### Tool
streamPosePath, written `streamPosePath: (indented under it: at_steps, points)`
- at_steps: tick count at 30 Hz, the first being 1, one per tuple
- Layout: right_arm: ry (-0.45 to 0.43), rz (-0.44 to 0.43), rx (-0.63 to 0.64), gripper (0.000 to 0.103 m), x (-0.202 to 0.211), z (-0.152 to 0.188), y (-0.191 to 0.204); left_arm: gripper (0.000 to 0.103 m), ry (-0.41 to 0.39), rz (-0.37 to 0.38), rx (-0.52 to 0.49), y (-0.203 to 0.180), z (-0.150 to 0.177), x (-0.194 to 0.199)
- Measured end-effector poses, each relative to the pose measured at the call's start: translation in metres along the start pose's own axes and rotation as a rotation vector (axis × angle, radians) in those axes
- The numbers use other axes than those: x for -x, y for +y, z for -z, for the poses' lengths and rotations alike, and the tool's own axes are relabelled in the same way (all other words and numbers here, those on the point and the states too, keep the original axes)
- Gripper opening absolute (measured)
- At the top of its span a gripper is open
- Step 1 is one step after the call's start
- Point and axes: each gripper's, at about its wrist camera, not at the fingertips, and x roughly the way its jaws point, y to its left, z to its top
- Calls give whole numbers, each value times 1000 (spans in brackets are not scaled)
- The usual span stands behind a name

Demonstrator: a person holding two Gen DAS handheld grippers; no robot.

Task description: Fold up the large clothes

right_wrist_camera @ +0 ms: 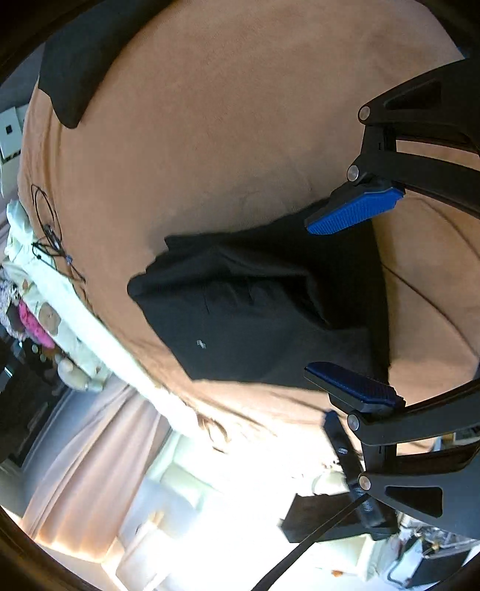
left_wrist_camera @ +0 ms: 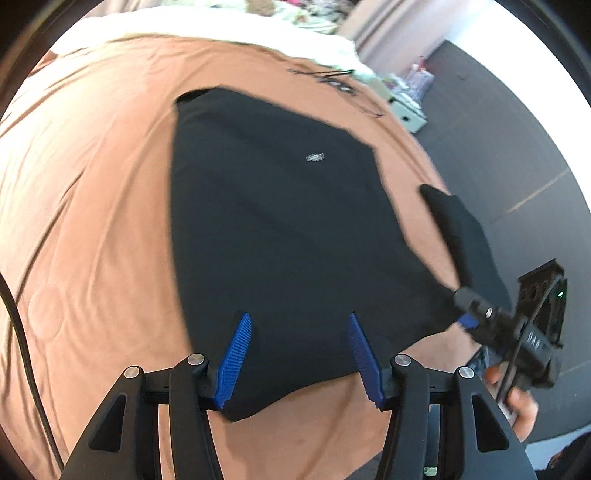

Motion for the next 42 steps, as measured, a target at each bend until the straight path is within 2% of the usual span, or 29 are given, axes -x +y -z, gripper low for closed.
streamPosePath:
  at_steps: [1,4,6,13,17,24,27,30,32,33,34,36,42]
  points:
    - [7,16,0,38,-4,-1,-1,57,8,-11,13,7,3,-2]
    - [19,17,-2,15,-9,1,-5,57,28,-30,46,21,1,-7]
    - [21,15,10,10,-11,4,-7,57,35,-33,60,26,5,-11]
    - [15,33,1,5,-10,19,-17,58,41,-57,57,23,16,-29]
    - [24,49,-39,5,-2,34,-27,58,43,-64,38,20,27,-27]
    - [38,82,-65,5,-6,35,-26,58,67,-122,-19,9,22,-39]
    - [42,68,-58,7,5,28,-17,58,80,-102,-15,11,15,-40]
    - [25,54,-29,13,20,18,-9,58,66,-47,19,18,6,-32]
    - [1,59,-3,28,27,13,-5,61,40,-36,33,20,-2,-25]
    - [-11,55,4,54,31,9,-5,62,28,-31,35,21,-6,-22]
    - [-31,50,10,75,35,5,-5,64,14,-26,38,23,-11,-19]
    - [-45,49,23,76,37,-2,-5,69,-2,-19,44,24,-16,-16]
    - [40,-14,29,76,19,-28,-26,70,-29,-7,77,38,-35,-13]
